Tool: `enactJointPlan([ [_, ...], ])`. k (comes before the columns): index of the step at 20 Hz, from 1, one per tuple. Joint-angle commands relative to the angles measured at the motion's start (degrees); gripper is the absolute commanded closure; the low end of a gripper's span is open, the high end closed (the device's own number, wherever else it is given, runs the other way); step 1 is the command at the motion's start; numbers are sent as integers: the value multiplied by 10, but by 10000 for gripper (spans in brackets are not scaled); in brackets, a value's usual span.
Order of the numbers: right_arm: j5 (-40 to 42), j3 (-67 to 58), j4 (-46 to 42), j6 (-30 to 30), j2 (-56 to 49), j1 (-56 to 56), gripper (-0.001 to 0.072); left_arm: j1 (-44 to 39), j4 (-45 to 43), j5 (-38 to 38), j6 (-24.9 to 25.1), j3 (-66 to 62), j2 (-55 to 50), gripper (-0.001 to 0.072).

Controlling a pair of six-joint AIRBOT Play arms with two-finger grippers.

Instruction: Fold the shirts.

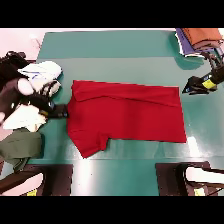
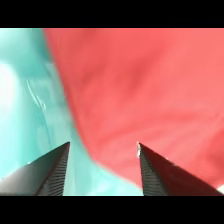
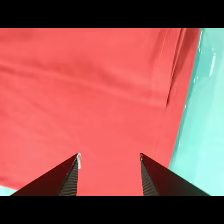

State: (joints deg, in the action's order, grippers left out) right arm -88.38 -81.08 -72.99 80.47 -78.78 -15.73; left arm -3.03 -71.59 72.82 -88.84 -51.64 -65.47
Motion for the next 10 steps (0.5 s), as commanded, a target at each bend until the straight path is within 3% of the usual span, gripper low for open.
enactJointPlan([
  [1,30,74,7,0,58,0,277,0,22,-29,-42,156,107,218],
  [6,28,89,40,-4,66,0,277,-5,140,-108,-21,246,121,219],
  [10,26,89,60,-4,66,0,277,-83,142,-161,-33,263,121,220],
])
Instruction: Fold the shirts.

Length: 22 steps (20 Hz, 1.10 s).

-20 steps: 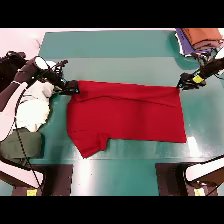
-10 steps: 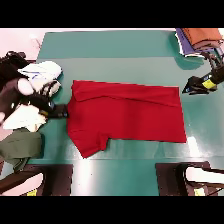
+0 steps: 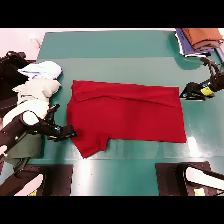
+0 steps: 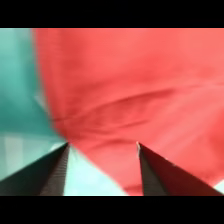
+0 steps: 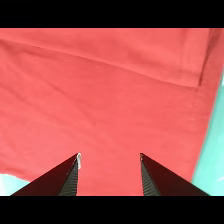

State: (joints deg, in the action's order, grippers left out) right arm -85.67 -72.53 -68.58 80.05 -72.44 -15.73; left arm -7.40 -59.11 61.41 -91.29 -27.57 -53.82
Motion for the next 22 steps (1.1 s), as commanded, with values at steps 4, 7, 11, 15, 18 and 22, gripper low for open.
enactJointPlan([
  [4,-28,8,13,-5,4,-18,277,-55,15,-48,-17,11,5,643],
  [7,-33,89,-38,-8,40,-71,277,-55,9,-31,-12,-26,5,685],
  [11,-24,263,-90,-20,88,-187,152,-55,9,-31,9,-73,5,685],
  [15,16,376,-29,-41,67,-277,215,-55,9,-38,13,-77,5,685],
  [18,62,407,24,-51,44,-262,227,-55,9,-37,13,-77,5,685],
  [22,93,407,43,-52,55,-190,488,-55,8,-15,14,-79,5,685],
])
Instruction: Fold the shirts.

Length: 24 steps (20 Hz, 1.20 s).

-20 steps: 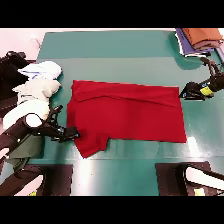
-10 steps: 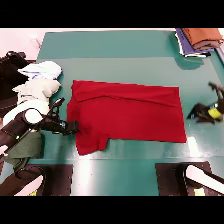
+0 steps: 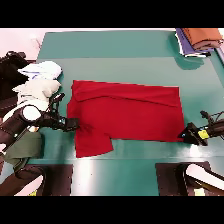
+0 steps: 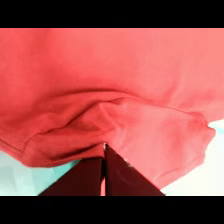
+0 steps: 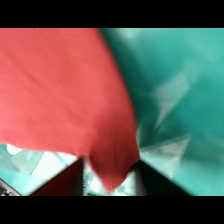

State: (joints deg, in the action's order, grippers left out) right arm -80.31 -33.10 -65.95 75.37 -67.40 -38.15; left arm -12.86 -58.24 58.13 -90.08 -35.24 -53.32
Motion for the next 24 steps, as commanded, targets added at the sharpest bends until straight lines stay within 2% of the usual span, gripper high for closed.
enactJointPlan([
  [1,42,13,14,-5,21,54,591,0,-1,37,5,-6,1,686],
  [2,43,13,9,-5,41,69,666,0,-3,58,10,-12,1,686],
  [3,40,12,2,-5,67,82,693,0,-3,73,16,-15,10,686],
  [5,-2,-2,-24,-4,116,100,693,0,-3,103,7,-15,57,686],
  [9,-102,-54,-119,16,217,135,693,0,-14,202,-43,-16,166,685],
  [11,-112,-76,-153,30,261,149,694,0,-14,227,-49,-31,183,685],
  [15,-70,-126,-153,36,274,167,694,0,-48,122,-50,-78,166,685],
  [17,-57,-158,-148,36,222,183,693,0,-85,79,-45,-103,120,686],
  [21,-12,-247,-146,37,83,214,694,6,-92,-9,-3,-172,-24,685],
  [24,-10,-323,-123,37,-12,232,693,37,-88,-20,-3,-246,-127,684],
])
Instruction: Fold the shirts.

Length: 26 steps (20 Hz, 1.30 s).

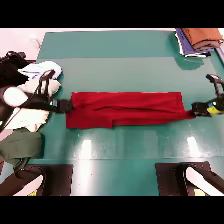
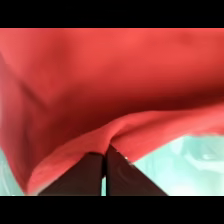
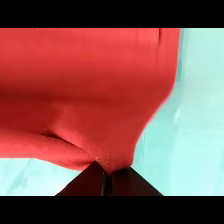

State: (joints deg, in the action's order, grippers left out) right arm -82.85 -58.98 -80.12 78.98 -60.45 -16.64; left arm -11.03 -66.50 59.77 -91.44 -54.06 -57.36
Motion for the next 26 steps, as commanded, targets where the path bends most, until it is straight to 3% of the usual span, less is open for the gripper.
enactJointPlan([
  [1,23,-85,37,0,-105,18,693,26,-5,-36,17,-76,-112,684],
  [4,33,-152,112,-28,-175,12,682,26,1,-40,24,-110,-165,669],
  [5,26,-171,135,-35,-193,3,560,26,10,-36,36,-115,-174,340],
  [6,16,-188,161,-37,-210,-8,397,26,7,-32,35,-119,-176,107],
  [7,8,-201,176,-39,-222,-20,291,26,3,-31,35,-124,-176,105],
  [8,-3,-208,182,-54,-231,-35,238,26,4,-31,34,-130,-176,105],
  [10,-20,-200,181,-77,-237,-76,198,26,8,-27,34,-132,-172,107],
  [11,-24,-186,181,-82,-237,-104,180,26,9,-21,35,-132,-173,275],
  [12,-23,-167,181,-87,-239,-134,179,26,10,-17,35,-131,-173,597],
  [13,-22,-151,186,-91,-245,-160,178,24,15,-19,35,-130,-173,676],
  [17,-26,-104,253,-123,-307,-245,164,-21,40,-38,34,-130,-178,685],
  [22,-5,-105,284,-144,-380,-217,165,-126,88,-96,30,-141,-243,685],
  [24,3,-105,315,-166,-395,-186,232,-157,89,-96,30,-186,-294,685],
  [26,12,-105,324,-180,-393,-153,376,-185,91,-83,29,-247,-348,685],
])
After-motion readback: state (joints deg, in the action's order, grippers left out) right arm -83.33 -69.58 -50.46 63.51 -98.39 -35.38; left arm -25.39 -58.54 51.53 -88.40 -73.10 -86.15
